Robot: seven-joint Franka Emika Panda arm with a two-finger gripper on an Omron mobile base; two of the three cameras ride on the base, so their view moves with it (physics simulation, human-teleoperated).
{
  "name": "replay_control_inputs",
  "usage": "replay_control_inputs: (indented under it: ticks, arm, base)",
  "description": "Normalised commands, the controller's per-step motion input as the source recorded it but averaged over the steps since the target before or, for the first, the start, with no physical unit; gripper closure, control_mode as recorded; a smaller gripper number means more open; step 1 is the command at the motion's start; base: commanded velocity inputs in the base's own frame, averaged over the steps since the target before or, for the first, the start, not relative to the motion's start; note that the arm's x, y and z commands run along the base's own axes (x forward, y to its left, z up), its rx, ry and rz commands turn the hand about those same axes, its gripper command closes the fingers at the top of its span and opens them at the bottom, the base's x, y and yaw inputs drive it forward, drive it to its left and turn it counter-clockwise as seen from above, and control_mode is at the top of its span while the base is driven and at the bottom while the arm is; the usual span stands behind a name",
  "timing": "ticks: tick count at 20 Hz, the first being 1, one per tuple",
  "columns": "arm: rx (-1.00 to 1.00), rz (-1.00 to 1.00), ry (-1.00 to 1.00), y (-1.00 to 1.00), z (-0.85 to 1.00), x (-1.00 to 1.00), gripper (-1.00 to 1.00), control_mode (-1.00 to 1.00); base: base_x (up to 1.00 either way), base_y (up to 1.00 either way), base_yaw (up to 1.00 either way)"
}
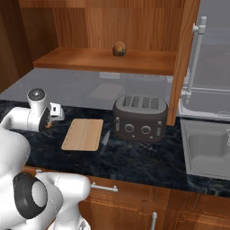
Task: Pick the bread, place it on the cutting board, pick the jam, place it on the counter, and close the cabinet.
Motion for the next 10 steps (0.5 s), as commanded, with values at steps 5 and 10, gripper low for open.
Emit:
replay_control_inputs:
  ticks: [5,10]
  arm:
    - [0.00,0.00,0.00,0.10,-0.16,0.20,1.00,-1.00]
    - [0.00,0.00,0.00,0.16,-0.15,0.11,1.00,-1.00]
  base:
    - [0.00,0.00,0.00]
    - [0.00,0.00,0.00]
